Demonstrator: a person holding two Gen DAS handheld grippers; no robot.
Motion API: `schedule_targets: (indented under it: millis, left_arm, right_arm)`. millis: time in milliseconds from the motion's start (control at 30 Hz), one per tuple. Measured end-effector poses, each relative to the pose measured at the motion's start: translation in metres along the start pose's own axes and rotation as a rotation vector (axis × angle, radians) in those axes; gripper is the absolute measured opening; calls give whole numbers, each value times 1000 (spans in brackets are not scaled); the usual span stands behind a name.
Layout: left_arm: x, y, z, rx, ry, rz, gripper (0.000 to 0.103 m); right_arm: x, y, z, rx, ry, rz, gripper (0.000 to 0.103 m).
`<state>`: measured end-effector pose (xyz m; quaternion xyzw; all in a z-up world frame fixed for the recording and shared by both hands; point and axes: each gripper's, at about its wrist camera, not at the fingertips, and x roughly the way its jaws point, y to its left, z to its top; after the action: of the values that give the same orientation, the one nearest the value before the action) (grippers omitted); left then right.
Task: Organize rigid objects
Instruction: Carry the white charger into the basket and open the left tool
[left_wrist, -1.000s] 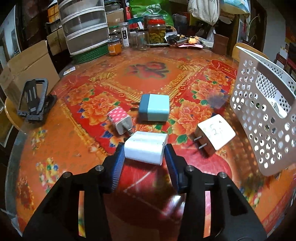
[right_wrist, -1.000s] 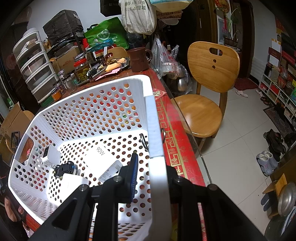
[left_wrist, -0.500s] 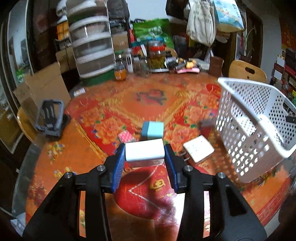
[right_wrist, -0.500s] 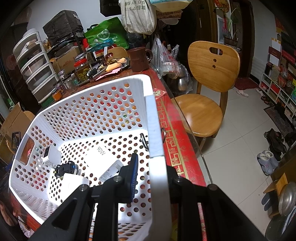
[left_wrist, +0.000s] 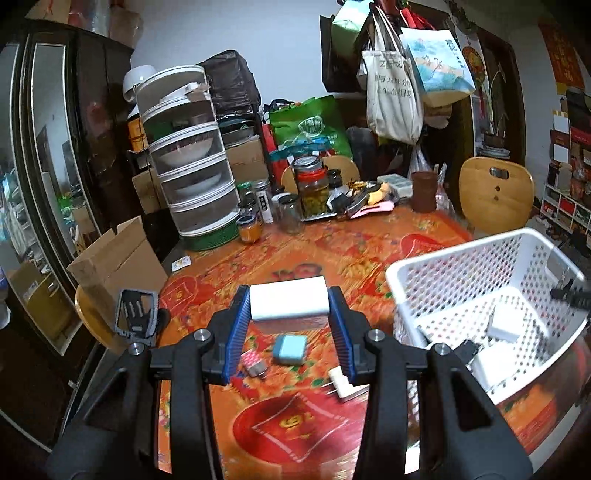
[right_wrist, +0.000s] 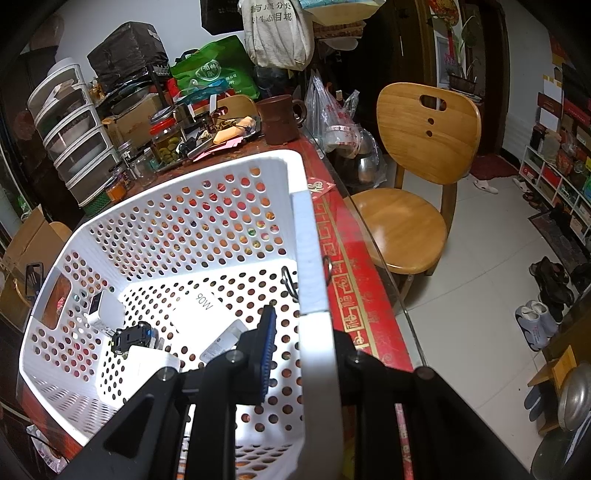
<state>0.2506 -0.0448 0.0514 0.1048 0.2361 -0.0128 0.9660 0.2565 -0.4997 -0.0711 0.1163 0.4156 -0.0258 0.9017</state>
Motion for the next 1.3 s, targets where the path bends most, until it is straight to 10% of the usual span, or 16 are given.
schedule_targets:
  millis: [367, 733, 1100, 1300]
  left_arm:
    - [18, -95, 27, 131, 30, -38, 39]
    - [70, -197, 3, 311, 228, -190, 39]
    - [108, -209, -26, 327, 374, -273, 40]
    - [74, -191, -18, 283, 240, -281, 95]
  right_arm:
    - [1, 0, -1, -4, 2, -1, 21]
    - [1, 0, 0, -4, 2, -1, 21]
    - [1, 0, -1, -6, 3, -1, 21]
    - [1, 0, -1, -7, 3, -1, 21]
